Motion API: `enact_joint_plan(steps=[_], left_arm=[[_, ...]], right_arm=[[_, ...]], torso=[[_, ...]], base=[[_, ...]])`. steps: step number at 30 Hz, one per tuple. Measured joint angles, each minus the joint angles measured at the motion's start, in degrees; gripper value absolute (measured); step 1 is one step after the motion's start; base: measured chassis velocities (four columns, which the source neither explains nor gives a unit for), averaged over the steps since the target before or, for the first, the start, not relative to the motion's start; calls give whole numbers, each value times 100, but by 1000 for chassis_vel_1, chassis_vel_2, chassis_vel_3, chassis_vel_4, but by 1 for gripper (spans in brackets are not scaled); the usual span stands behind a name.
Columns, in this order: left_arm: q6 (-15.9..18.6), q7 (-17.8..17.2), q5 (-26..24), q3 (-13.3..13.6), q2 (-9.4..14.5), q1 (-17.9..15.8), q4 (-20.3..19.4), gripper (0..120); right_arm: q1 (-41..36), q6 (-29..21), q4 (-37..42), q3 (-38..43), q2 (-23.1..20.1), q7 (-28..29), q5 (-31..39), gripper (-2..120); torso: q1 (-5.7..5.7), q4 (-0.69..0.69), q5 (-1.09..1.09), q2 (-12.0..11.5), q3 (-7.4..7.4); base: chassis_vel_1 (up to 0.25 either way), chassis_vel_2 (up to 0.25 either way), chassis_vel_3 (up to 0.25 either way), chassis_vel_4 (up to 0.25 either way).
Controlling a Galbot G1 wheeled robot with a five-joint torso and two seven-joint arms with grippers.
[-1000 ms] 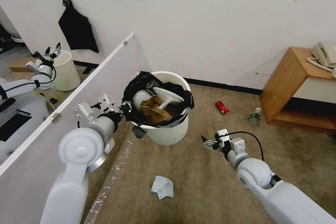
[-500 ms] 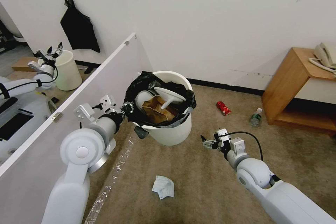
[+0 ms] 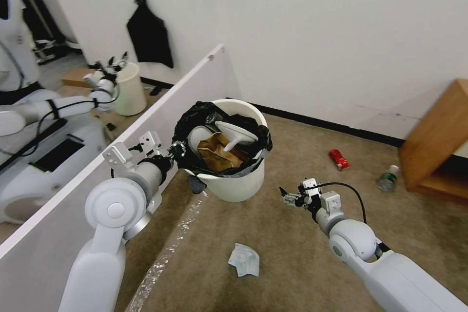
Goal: Pick up the trash bin, then pick up the garbage from the floor and place it into the trash bin.
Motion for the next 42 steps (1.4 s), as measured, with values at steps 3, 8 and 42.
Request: enact_joint_plan(steps=[3,8,42], left_arm=[[0,5,5,1,0,0,0,5],[0,8,11,1,-4,7,-5,5],[20,78,214,139,-79,42,192,5]], right_arm=[[-13,7,-8,-1,-2,0,-18,100],[-52,7,5,-15,-32,0,-32,100],[6,-2437,358,-430,-476,-4313,-1485,100]], torso=[[0,-6,0,0,0],[0,-4,1,0,0],[0,-2,0,0,0]], base=[[0,0,0,0],[0,0,0,0],[0,0,0,0]])
